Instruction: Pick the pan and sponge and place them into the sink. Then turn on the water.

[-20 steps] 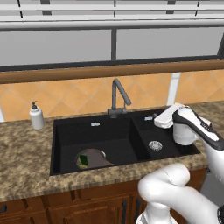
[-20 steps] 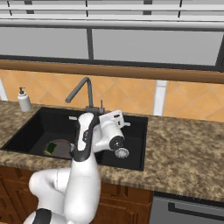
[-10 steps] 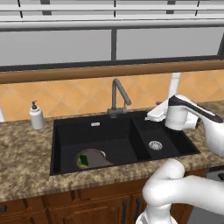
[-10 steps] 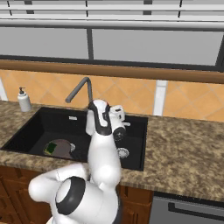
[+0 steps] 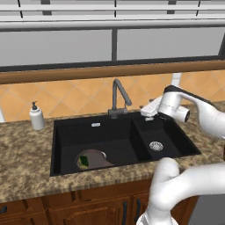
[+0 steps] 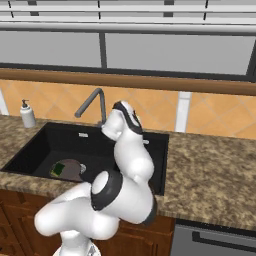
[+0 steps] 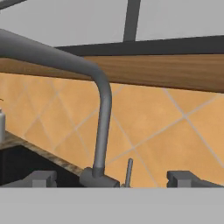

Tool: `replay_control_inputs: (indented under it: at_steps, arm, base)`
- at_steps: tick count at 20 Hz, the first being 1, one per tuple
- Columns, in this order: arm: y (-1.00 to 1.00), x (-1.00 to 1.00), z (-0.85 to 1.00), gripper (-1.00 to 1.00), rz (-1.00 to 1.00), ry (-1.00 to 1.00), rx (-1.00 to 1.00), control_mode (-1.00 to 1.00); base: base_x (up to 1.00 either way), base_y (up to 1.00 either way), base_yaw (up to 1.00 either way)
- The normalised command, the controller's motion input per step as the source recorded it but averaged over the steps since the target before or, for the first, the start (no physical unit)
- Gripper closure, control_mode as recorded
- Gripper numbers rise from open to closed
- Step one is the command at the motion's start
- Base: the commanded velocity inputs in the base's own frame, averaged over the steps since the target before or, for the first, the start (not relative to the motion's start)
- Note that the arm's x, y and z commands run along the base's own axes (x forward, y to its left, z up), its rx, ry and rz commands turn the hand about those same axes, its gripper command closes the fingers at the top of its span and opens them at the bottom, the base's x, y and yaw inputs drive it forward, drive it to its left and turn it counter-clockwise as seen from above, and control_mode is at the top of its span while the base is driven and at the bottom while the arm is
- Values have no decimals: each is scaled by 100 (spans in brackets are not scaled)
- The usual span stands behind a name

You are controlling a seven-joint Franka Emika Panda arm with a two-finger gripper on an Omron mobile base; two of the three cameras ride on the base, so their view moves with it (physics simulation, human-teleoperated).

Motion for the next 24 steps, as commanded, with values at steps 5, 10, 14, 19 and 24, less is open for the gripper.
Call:
replay_control_inputs:
  at_steps: [5, 10, 14, 19, 24]
  arm:
    - [21, 30, -22, -100, 0, -1, 0, -100]
    - [22, 33, -22, -100, 0, 0, 0, -100]
    - [-2, 27, -1, -100, 0, 0, 0, -100]
    - [0, 16, 1, -100, 0, 0, 0, -100]
    - [1, 15, 11, -100, 0, 0, 0, -100]
  base:
    - [0, 0, 0]
    - [0, 0, 0]
    - [0, 0, 0]
    - [0, 0, 0]
    - [0, 0, 0]
